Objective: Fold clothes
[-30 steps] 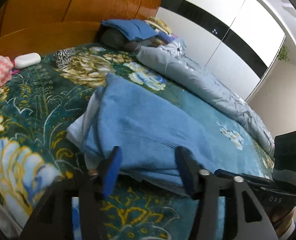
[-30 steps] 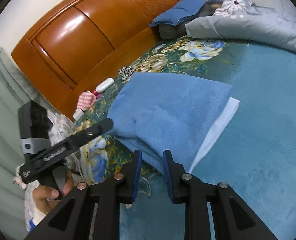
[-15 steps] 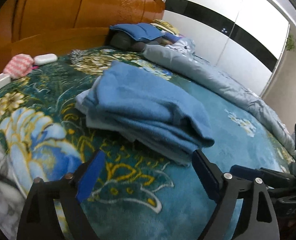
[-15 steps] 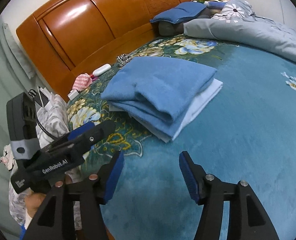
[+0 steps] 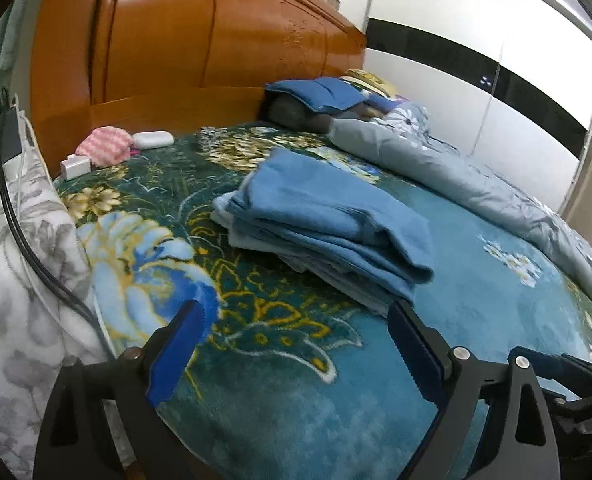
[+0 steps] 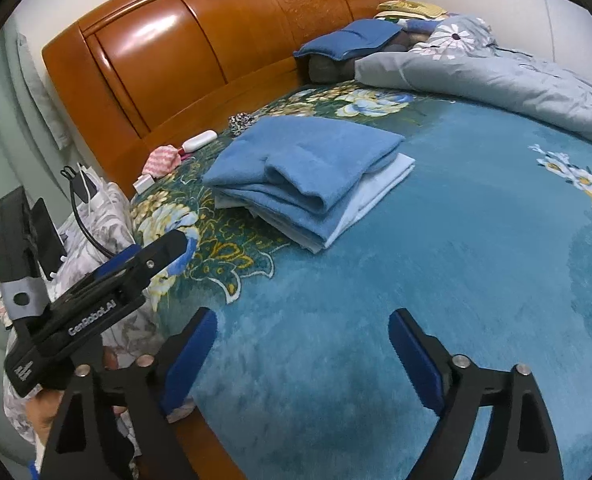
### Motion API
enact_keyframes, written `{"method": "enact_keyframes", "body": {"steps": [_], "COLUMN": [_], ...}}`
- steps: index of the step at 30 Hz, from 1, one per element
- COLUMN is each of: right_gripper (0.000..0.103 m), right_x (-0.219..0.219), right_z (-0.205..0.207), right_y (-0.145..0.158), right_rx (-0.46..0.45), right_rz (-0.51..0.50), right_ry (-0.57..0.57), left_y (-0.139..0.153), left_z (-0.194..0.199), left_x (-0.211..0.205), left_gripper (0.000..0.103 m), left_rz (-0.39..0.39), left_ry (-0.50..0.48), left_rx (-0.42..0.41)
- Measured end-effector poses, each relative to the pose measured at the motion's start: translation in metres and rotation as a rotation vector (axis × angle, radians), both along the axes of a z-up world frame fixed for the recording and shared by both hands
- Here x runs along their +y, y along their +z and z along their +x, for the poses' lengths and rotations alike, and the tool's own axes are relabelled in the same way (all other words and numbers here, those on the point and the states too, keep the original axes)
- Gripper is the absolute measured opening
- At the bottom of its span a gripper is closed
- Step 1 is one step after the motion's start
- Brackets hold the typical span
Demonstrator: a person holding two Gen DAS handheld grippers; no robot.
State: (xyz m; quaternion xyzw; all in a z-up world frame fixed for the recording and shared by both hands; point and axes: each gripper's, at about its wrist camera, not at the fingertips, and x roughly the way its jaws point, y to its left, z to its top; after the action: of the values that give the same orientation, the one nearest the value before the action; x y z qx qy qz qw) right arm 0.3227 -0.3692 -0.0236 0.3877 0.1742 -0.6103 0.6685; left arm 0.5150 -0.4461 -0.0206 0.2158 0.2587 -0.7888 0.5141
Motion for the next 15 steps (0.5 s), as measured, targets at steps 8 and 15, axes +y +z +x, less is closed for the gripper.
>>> {"method": "enact_keyframes", "body": {"steps": [8,15], "right_gripper": [0.102,0.102], "right_x": [0.023,0.044], "right_z": [0.009,0.014], "right_y": [0.008,0.013], "right_rx": [0.052,0.082], "right_rz": [0.013,0.034], "right_ry": [-0.012,-0.019], "left_y": [0.010,0.013], "left_z": [-0.015,-0.015], "left_x": [0.023,0.036], "left_gripper": [0.093,0.093], "left_rz": [-0.008,0.042], "left_ry": [0.029,-0.005], "left_rx": [-0.060,-0.058]}}
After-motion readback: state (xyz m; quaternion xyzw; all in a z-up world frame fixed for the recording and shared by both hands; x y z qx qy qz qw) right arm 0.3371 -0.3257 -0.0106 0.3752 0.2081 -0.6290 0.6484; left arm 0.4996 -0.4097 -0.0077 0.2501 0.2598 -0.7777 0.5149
